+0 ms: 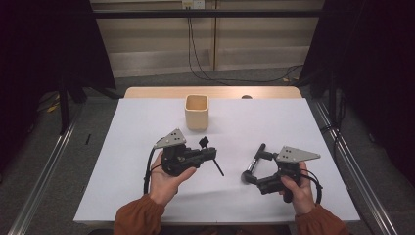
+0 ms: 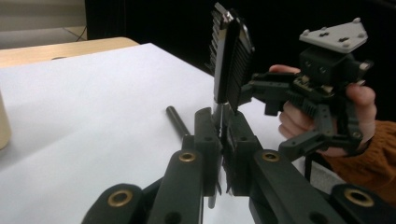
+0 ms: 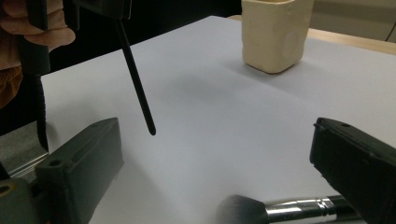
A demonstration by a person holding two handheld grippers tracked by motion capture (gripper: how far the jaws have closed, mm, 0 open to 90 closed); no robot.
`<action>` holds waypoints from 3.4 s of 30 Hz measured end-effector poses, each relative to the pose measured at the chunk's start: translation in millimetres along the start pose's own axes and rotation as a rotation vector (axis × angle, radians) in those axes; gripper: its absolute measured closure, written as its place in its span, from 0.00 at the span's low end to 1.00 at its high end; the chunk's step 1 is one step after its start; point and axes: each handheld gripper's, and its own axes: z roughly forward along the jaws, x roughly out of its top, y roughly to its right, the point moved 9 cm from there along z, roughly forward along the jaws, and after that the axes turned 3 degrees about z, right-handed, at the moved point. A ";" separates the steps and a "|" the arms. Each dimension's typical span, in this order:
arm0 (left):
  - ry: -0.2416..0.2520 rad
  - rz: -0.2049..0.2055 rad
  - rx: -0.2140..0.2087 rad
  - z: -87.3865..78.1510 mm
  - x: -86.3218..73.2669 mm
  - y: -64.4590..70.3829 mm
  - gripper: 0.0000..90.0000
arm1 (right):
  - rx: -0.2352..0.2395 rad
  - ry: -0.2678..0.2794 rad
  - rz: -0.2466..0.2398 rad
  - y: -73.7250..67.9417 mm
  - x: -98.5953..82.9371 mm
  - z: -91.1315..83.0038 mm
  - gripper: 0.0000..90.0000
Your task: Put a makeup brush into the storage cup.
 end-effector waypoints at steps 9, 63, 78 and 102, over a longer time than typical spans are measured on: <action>-0.037 0.018 0.004 -4.8 -0.7 -3.4 0.95 | -0.047 0.043 0.021 8.3 -3.9 -16.2 0.02; -0.089 0.027 0.210 -50.5 64.3 -99.3 0.95 | -0.273 0.177 0.020 48.3 -28.2 -59.7 0.00; -0.003 0.060 0.283 -33.8 93.5 -123.9 0.95 | -0.275 0.177 0.019 48.4 -27.9 -59.5 0.00; 0.016 0.044 0.381 -11.7 116.9 -169.2 0.95 | -0.268 0.179 0.030 48.8 -28.5 -61.1 0.00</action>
